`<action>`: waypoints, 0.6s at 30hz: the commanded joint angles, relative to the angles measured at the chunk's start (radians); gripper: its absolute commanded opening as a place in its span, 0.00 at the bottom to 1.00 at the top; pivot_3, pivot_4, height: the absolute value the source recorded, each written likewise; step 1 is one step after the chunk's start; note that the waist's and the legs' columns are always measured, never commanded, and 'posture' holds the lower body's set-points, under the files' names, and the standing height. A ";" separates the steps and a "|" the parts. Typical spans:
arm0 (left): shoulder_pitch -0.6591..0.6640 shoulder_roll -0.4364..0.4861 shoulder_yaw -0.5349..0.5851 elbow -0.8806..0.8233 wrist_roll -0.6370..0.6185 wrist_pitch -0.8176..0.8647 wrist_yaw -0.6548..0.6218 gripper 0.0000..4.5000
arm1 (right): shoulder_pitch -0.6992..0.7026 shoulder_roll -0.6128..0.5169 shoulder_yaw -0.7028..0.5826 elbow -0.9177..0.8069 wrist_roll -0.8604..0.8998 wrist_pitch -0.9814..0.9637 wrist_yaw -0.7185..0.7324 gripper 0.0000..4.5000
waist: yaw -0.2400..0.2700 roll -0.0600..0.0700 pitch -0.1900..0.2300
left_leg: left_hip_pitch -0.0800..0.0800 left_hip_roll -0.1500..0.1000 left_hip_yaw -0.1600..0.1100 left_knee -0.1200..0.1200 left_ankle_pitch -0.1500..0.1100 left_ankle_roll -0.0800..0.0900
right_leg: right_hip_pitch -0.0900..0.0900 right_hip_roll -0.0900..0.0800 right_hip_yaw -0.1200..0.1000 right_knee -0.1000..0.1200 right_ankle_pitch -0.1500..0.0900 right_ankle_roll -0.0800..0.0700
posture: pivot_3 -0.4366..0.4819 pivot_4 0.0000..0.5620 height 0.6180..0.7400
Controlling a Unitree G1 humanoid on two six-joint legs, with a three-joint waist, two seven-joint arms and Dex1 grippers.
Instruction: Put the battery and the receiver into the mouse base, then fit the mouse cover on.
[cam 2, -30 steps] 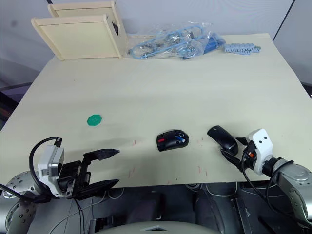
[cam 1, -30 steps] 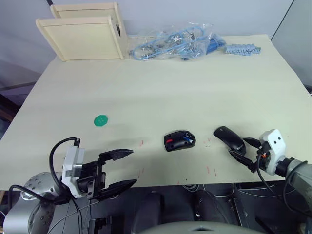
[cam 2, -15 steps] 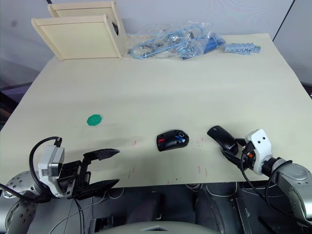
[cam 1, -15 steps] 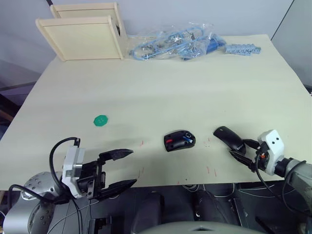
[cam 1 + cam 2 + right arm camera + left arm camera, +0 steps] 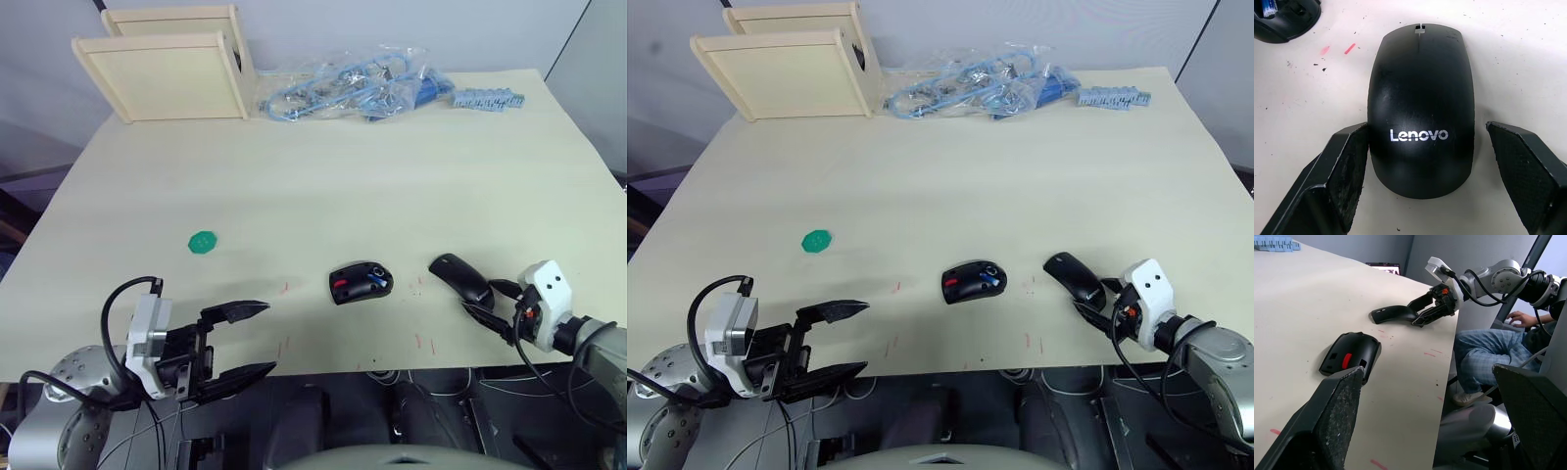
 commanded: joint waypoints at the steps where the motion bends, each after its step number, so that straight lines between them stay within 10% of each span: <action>1: 0.003 0.000 0.002 -0.002 -0.004 -0.020 -0.007 1.00 | -0.007 -0.005 -0.010 -0.016 0.002 -0.010 0.005 0.88 | 0.000 0.000 0.000 | 0.000 0.000 0.000 0.000 0.000 0.000 | 0.000 0.000 0.000 0.000 0.000 0.000 | 0.48 0.27 1.00; 18: 0.001 0.001 -0.014 -0.013 -0.006 -0.017 0.010 1.00 | -0.005 -0.005 -0.016 -0.025 0.008 -0.007 0.012 0.88 | 0.000 0.000 0.000 | 0.000 0.000 0.000 0.000 0.000 0.000 | 0.000 0.000 0.000 0.000 0.000 0.000 | 0.48 0.27 1.00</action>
